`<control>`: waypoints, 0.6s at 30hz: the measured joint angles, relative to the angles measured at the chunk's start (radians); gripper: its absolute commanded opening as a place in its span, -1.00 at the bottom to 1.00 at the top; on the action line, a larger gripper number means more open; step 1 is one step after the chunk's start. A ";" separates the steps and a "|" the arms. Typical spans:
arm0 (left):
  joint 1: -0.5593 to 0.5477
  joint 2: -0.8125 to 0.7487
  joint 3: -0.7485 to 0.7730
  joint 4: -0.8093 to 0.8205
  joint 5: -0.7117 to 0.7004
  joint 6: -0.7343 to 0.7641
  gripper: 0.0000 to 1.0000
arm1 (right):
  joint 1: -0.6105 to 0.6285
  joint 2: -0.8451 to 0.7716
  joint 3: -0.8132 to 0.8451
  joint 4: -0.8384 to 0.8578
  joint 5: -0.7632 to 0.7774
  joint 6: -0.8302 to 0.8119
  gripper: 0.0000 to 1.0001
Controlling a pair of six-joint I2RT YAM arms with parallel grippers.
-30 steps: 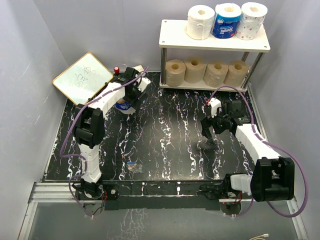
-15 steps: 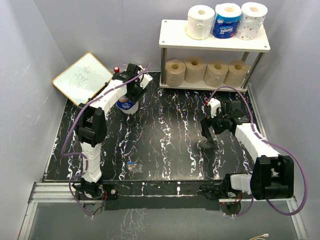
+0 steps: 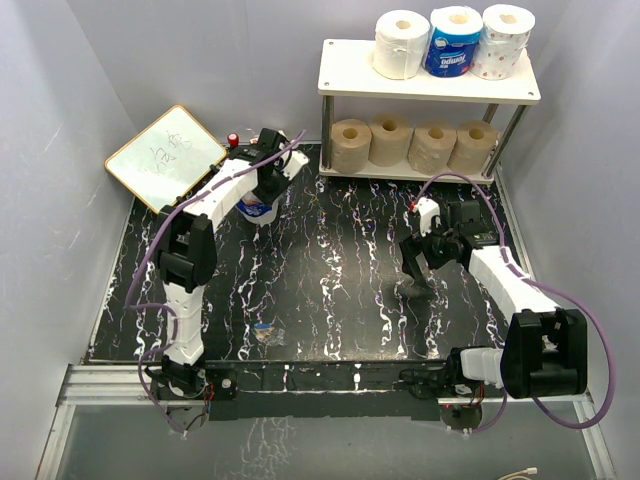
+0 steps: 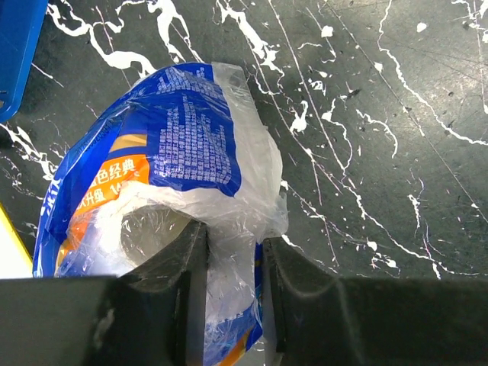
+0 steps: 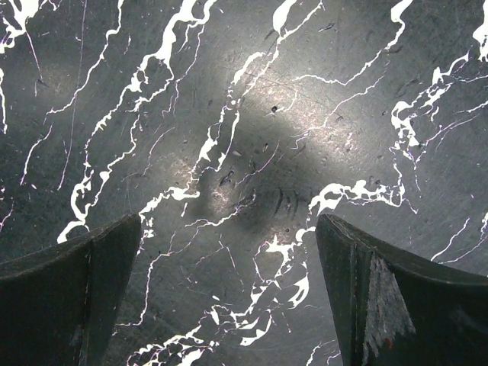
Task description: Place and organize the paper towels onto the shelf
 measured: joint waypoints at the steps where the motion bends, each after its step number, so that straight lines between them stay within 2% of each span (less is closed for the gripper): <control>1: -0.002 0.002 0.005 -0.005 0.000 0.001 -1.00 | 0.001 0.000 0.000 0.000 0.000 0.000 0.97; 10: -0.029 0.022 0.161 -0.105 0.008 0.013 -1.00 | 0.005 0.013 0.000 -0.001 0.003 0.000 0.97; 18: -0.117 -0.142 0.244 -0.126 0.047 0.184 -1.00 | 0.005 0.014 0.000 -0.002 0.003 0.000 0.97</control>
